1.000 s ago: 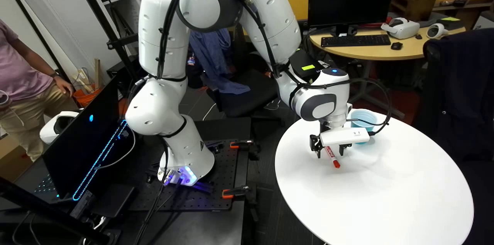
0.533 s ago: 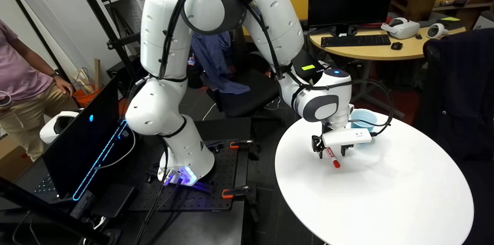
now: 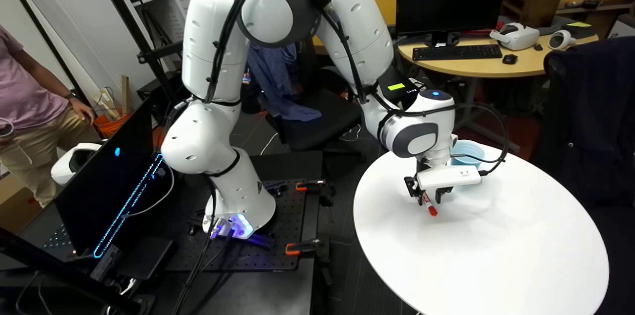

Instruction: Move the cup to the left and put the marker in the cup

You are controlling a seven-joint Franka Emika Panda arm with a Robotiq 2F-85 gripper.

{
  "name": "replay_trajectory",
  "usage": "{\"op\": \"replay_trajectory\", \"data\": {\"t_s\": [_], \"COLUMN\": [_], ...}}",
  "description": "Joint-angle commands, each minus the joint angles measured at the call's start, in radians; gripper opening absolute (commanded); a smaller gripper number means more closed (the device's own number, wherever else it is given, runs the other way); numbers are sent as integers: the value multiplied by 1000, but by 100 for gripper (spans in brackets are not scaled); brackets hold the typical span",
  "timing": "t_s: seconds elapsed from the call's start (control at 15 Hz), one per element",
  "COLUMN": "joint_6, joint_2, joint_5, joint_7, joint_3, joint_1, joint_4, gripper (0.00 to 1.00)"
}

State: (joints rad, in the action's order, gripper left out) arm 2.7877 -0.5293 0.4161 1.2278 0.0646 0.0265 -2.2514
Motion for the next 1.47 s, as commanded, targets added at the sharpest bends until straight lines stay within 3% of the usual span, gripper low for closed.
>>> {"op": "replay_trajectory", "data": {"t_s": [0.0,0.2,0.33,0.93,1.4], "joint_6": [-9,-17,-28,-69,-170], "joint_2": [-5,1,13,188,374], "joint_5": [-2,-7,-22,-131,-87], "joint_7": [-1,-2,-7,-41,-177], "joint_3": [-3,-1,6,25,-17], "joint_1": [-2,0,5,32,-22], "joint_4": [16,15,8,-104,-148], "gripper": [21,1,5,5,5]}}
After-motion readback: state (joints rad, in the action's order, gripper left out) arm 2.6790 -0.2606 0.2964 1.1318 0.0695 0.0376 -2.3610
